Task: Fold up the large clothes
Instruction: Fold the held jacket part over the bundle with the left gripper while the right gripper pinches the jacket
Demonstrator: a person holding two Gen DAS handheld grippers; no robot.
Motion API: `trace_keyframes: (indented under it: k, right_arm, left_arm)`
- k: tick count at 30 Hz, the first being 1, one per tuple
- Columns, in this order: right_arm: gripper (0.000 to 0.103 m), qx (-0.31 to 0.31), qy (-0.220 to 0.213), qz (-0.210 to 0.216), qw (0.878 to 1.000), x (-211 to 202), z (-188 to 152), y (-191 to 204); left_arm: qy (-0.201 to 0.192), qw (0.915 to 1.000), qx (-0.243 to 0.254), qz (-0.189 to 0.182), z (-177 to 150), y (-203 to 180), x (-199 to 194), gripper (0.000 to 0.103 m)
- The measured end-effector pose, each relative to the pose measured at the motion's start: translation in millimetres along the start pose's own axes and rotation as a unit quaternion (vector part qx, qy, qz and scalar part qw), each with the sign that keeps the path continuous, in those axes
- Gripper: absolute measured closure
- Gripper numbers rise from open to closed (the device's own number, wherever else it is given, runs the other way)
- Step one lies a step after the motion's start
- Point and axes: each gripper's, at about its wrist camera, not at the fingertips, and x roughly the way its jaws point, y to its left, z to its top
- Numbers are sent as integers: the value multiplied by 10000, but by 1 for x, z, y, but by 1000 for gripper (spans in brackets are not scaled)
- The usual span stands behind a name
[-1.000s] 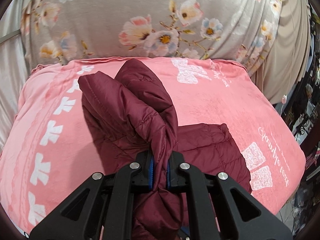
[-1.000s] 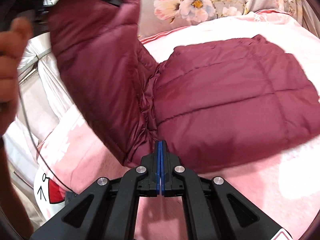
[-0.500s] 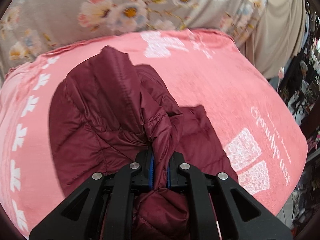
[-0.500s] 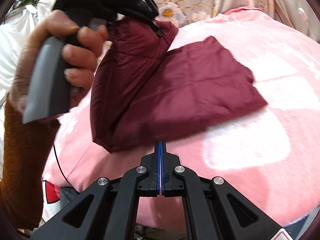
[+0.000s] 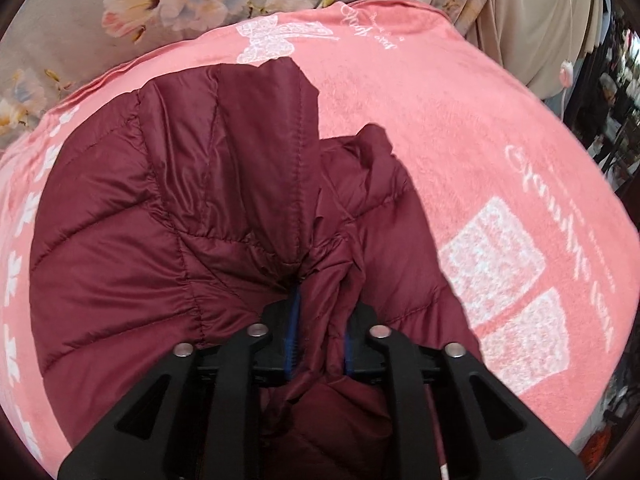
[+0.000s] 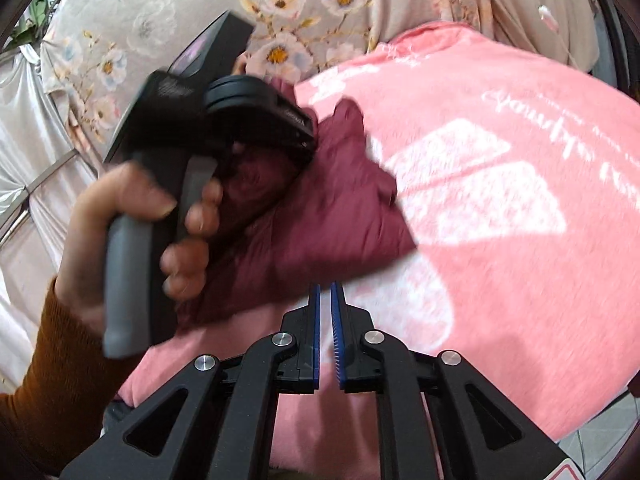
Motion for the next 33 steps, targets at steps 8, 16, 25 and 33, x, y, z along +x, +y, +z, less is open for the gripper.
trace_keyframes:
  k: [8, 16, 25, 33]
  right_arm:
    - [38, 202, -584, 471, 9970, -13, 49, 5]
    - [31, 427, -449, 839, 9945, 36, 92, 15]
    - [94, 120, -1019, 710, 9922, 25, 103, 23]
    - [94, 345, -812, -147, 9960, 11, 63, -32]
  left_arm:
    - [-825, 9822, -831, -1468, 15, 47, -102, 22]
    - [-1326, 9761, -1669, -431, 14, 130, -143, 22]
    - [-1142, 9727, -2021, -39, -2, 159, -126, 23]
    - [-963, 9863, -1316, -262, 5, 114, -102, 28]
